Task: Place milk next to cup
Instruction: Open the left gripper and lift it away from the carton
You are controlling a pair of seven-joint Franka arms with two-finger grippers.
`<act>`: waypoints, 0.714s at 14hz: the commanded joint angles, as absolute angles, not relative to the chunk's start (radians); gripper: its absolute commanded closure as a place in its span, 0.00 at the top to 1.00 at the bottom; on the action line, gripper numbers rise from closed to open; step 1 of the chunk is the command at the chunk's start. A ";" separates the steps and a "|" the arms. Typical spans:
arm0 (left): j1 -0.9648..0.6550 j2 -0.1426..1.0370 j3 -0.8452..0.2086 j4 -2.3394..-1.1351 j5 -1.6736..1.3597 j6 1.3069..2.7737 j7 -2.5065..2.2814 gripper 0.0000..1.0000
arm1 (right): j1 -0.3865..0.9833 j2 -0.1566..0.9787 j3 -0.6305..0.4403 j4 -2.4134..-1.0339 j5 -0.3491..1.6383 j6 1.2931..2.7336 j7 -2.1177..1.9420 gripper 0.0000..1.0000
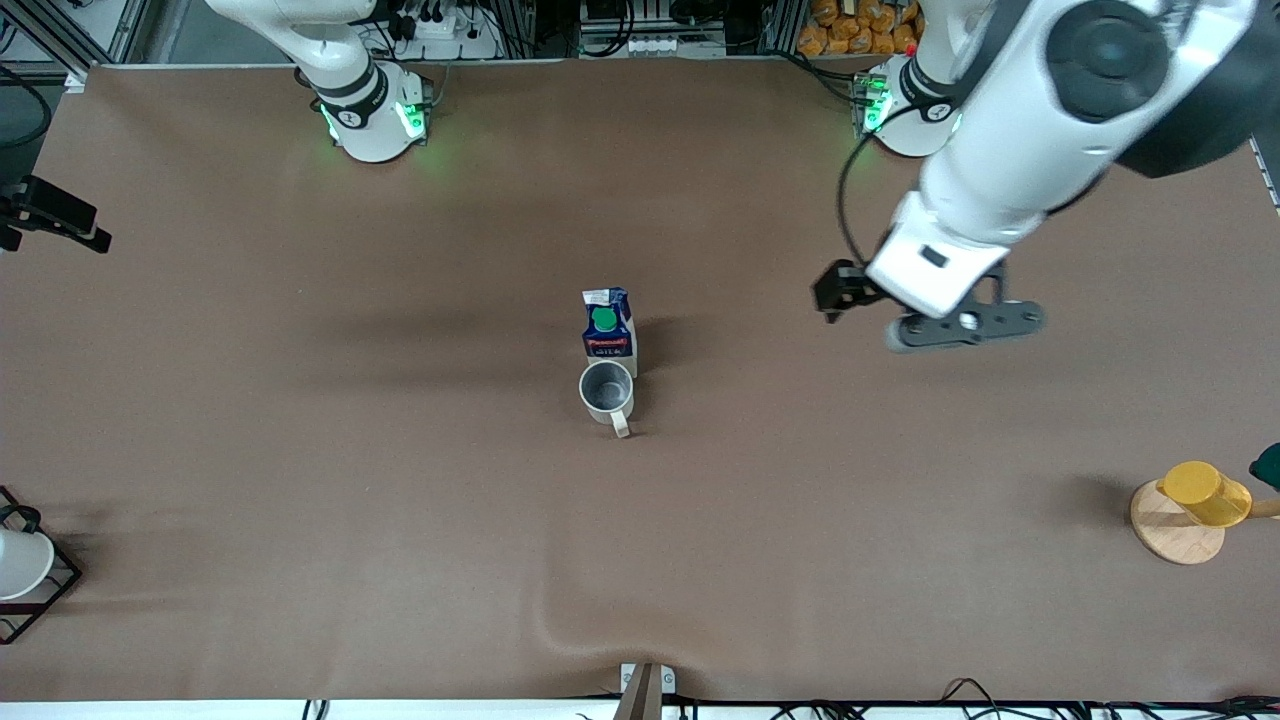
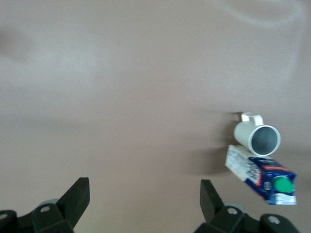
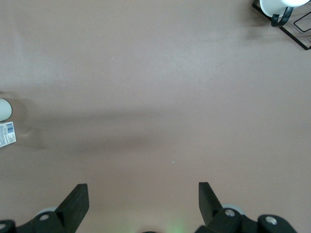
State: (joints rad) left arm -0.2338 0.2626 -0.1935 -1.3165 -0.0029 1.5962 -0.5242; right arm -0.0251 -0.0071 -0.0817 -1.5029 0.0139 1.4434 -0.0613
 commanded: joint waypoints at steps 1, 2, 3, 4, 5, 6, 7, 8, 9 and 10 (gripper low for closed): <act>-0.115 0.157 -0.206 -1.397 0.002 1.560 -0.396 1.00 | -0.017 -0.006 -0.084 -1.497 0.011 1.445 -0.049 1.00; -0.086 0.152 -0.207 -1.396 -0.002 1.551 -0.388 1.00 | -0.017 -0.005 -0.084 -1.497 0.011 1.445 -0.051 1.00; -0.060 0.143 -0.209 -1.396 -0.003 1.545 -0.365 1.00 | -0.017 -0.005 -0.084 -1.497 0.011 1.447 -0.049 1.00; -0.057 0.137 -0.207 -1.400 -0.003 1.520 -0.327 1.00 | -0.017 -0.005 -0.084 -1.497 0.011 1.447 -0.049 1.00; -0.052 0.135 -0.206 -1.401 0.001 1.499 -0.281 1.00 | -0.017 -0.005 -0.084 -1.497 0.011 1.447 -0.049 1.00; -0.029 0.127 -0.199 -1.401 0.002 1.491 -0.229 1.00 | -0.017 -0.005 -0.084 -1.497 0.011 1.447 -0.051 1.00; 0.015 0.117 -0.204 -1.401 0.000 1.480 -0.166 1.00 | -0.017 -0.005 -0.084 -1.497 0.011 1.445 -0.051 1.00; 0.049 0.111 -0.207 -1.401 -0.003 1.459 -0.102 1.00 | -0.015 -0.005 -0.084 -1.499 0.009 1.445 -0.051 1.00; 0.076 0.109 -0.207 -1.397 -0.003 1.438 -0.045 1.00 | -0.015 -0.005 -0.084 -1.497 0.011 1.445 -0.051 1.00; 0.090 0.109 -0.207 -1.393 -0.003 1.418 -0.025 1.00 | -0.015 -0.003 -0.083 -1.497 0.011 1.445 -0.051 1.00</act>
State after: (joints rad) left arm 0.0386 0.1426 -0.1940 -1.3704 -0.0029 1.4524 -0.1011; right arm -0.0241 -0.0054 -0.0814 -1.5031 0.0139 1.4446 -0.0613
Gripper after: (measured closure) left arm 0.000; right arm 0.000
